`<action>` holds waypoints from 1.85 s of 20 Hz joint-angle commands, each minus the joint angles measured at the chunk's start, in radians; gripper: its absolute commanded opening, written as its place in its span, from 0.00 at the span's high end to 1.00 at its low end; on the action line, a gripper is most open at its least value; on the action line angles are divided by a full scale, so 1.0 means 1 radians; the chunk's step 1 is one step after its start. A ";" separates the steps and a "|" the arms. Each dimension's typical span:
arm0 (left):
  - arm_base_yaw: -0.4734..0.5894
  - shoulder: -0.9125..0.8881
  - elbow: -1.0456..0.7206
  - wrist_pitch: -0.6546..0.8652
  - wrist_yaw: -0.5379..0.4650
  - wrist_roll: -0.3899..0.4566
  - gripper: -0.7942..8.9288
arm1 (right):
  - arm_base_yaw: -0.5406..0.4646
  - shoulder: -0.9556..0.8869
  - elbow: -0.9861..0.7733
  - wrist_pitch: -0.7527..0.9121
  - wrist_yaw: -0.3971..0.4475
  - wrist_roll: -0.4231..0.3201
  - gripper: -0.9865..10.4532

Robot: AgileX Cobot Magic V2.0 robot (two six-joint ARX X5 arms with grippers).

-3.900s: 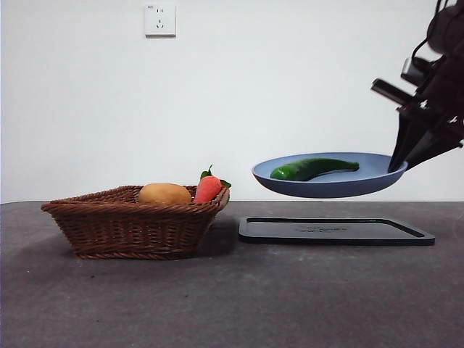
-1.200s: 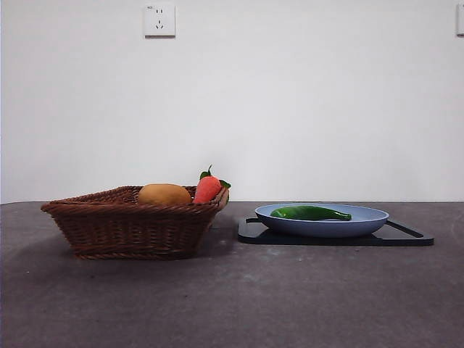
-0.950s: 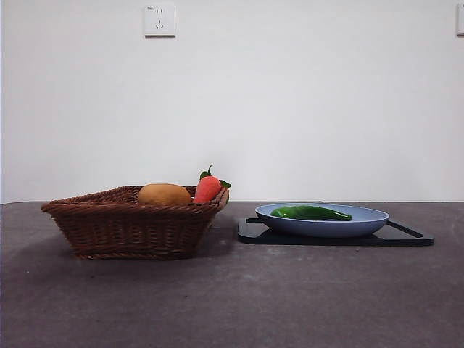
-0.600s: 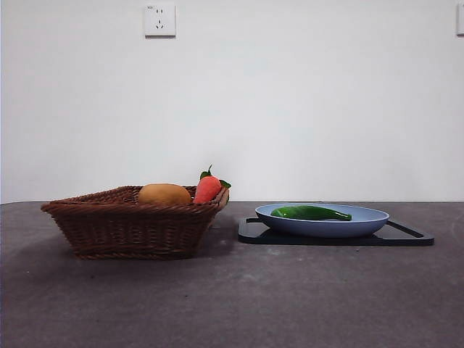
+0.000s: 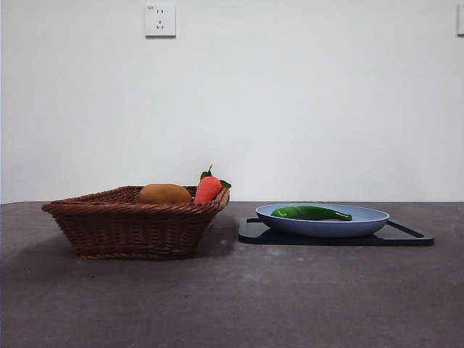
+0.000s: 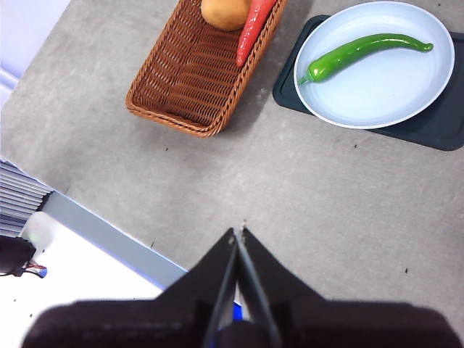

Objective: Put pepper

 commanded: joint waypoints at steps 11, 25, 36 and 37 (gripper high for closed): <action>0.595 -0.636 -0.675 0.629 -0.007 0.063 0.91 | 0.002 0.007 0.021 -0.015 0.000 -0.002 0.90; 0.664 -1.044 -1.304 0.663 -0.003 -0.026 0.91 | 0.002 0.007 0.021 -0.015 0.000 -0.002 0.90; 0.664 -1.073 -1.361 0.481 0.006 -0.078 0.91 | 0.002 0.007 0.021 -0.015 0.000 -0.002 0.90; 0.664 -1.087 -1.361 0.443 0.023 -0.079 0.91 | 0.002 0.007 0.021 -0.015 0.000 -0.002 0.90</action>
